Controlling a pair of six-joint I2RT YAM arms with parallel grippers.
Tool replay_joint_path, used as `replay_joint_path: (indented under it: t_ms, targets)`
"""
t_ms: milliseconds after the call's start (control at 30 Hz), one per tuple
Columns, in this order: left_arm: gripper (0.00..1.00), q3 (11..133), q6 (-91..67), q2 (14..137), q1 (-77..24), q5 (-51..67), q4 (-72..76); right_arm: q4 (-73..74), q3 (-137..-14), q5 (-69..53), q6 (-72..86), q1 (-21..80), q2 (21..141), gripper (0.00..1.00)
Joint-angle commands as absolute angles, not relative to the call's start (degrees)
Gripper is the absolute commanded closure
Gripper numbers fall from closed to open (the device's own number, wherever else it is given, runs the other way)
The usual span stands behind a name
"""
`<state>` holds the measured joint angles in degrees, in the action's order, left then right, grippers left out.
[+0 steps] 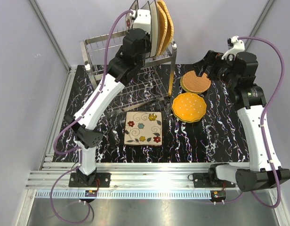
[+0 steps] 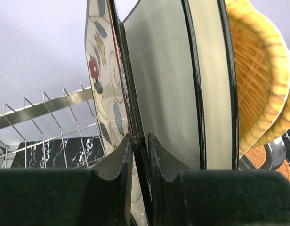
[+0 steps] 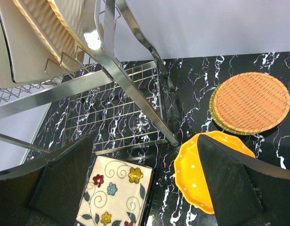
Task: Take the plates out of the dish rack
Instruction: Grab a plate with the left arm
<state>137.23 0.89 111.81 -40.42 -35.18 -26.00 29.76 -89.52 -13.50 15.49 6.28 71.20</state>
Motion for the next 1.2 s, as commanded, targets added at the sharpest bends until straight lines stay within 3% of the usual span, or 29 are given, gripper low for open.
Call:
replay_joint_path:
  t_ms: [0, 1167]
  targets:
    - [1.00, 141.15, 5.45, 105.91, -41.40, -31.82, -8.62, 27.16, -89.47, -15.03, 16.43, 5.71, 69.61, 0.00]
    - [1.00, 142.65, 7.56, 104.06, -43.86, -32.78, -1.23, 26.89, -88.24, -15.47, 18.10, 5.54, 69.17, 0.00]
